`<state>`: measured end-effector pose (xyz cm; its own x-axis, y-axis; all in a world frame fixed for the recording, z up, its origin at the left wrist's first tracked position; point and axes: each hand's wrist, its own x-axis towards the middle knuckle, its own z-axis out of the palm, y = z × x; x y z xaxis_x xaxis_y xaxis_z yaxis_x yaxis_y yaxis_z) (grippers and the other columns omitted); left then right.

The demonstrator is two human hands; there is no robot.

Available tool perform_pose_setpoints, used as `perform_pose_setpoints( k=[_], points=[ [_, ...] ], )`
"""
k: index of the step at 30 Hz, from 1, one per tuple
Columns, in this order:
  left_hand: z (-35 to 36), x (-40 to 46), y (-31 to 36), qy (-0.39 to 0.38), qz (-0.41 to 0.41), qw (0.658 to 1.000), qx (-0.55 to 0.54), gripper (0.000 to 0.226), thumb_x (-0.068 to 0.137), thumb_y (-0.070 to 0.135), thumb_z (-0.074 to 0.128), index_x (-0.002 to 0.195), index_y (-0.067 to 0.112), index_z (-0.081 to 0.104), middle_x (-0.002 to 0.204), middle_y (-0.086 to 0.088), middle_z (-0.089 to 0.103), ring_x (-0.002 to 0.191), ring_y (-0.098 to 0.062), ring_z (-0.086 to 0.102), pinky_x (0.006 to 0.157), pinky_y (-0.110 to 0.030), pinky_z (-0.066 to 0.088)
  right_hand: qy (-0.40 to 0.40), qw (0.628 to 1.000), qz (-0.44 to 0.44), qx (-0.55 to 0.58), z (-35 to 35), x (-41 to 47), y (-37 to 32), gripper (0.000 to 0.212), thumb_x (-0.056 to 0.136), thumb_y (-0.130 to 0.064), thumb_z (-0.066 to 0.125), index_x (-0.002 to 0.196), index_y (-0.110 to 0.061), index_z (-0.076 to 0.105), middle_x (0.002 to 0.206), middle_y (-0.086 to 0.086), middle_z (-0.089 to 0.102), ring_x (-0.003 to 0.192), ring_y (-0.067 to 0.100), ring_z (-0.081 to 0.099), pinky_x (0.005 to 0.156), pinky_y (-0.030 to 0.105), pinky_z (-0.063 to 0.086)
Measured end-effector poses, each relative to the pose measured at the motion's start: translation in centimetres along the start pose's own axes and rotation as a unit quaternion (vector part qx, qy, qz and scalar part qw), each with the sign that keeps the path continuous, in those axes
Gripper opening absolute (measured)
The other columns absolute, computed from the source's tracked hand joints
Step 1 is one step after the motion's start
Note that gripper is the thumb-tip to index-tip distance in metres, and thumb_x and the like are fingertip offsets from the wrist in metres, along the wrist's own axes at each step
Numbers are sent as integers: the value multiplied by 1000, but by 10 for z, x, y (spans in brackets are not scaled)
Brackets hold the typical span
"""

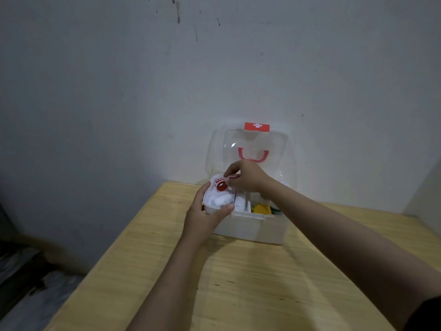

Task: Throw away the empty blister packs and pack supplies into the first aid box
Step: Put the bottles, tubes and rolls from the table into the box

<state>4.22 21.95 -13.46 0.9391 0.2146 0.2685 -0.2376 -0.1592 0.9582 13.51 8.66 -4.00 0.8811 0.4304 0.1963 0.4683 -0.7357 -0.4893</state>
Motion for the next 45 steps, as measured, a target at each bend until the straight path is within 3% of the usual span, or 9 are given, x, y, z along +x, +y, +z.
perform_pose_setpoints(
  k=[9, 13, 18, 21, 24, 29, 34, 41, 45],
  points=[
    [1, -2, 3, -1, -2, 1000, 7, 92, 55, 60, 75, 138, 38, 42, 134, 11, 52, 119, -9, 52, 91, -30, 51, -31, 994, -50, -88, 4, 2, -7, 25, 77, -22, 65, 101, -24, 71, 103, -1, 72, 91, 14, 67, 77, 37, 57],
    [0, -1, 3, -2, -1, 1000, 7, 92, 55, 60, 75, 138, 39, 42, 134, 12, 52, 118, -7, 52, 91, -29, 51, -34, 992, -72, -97, 5, 3, -8, 24, 79, -21, 62, 100, -21, 72, 99, 1, 71, 87, 16, 65, 76, 38, 57],
    [0, -2, 5, 0, 2, 1000, 3, 87, 58, 54, 77, 137, 39, 43, 131, 14, 53, 116, -3, 52, 81, -17, 47, -33, 982, -98, -160, 4, 4, -8, 26, 85, -24, 58, 107, -17, 68, 93, 2, 53, 80, 16, 51, 69, 29, 44],
    [1, -1, 4, 0, 1, 1000, 6, 91, 56, 57, 76, 138, 37, 42, 134, 11, 52, 118, -9, 53, 86, -25, 51, -30, 977, -104, -184, 4, 5, -12, 26, 84, -25, 59, 106, -15, 69, 92, 2, 53, 78, 16, 51, 67, 28, 44],
    [0, -2, 3, 1, -2, 1000, 3, 91, 56, 58, 77, 138, 38, 42, 136, 10, 51, 121, -11, 51, 92, -29, 51, -53, 982, -87, -160, 3, 9, -16, 25, 81, -22, 61, 101, -13, 74, 95, 4, 69, 81, 18, 62, 74, 35, 55],
    [0, -1, 4, -4, -1, 1000, 0, 85, 62, 49, 79, 138, 38, 42, 135, 12, 51, 119, -8, 51, 86, -21, 48, -83, 992, -44, -85, -3, 10, -14, 23, 81, -13, 62, 101, -11, 74, 102, 6, 73, 91, 20, 67, 84, 31, 55],
    [0, -1, 3, -4, -5, 1000, 8, 89, 58, 58, 75, 138, 40, 41, 135, 11, 51, 119, -10, 51, 94, -35, 51, -40, 998, -34, -27, -2, 7, -8, 25, 82, -15, 66, 107, -11, 71, 110, 6, 70, 84, 11, 60, 62, 12, 42],
    [0, 0, 0, 0, -6, 1000, 11, 89, 57, 57, 77, 137, 39, 42, 134, 12, 53, 118, -9, 54, 92, -33, 52, -16, 1000, 8, 21, -2, 1, -2, 10, 71, -8, 76, 80, -10, 72, 85, 4, 69, 86, 21, 66, 73, 28, 55],
    [0, 1, 0, -3, -8, 1000, 17, 92, 56, 60, 77, 138, 40, 40, 137, 9, 51, 119, -11, 53, 93, -37, 53, -6, 1000, 9, 9, -2, -1, -1, 11, 71, -11, 79, 81, -8, 74, 82, 3, 68, 75, 14, 61, 60, 17, 44]
  ],
)
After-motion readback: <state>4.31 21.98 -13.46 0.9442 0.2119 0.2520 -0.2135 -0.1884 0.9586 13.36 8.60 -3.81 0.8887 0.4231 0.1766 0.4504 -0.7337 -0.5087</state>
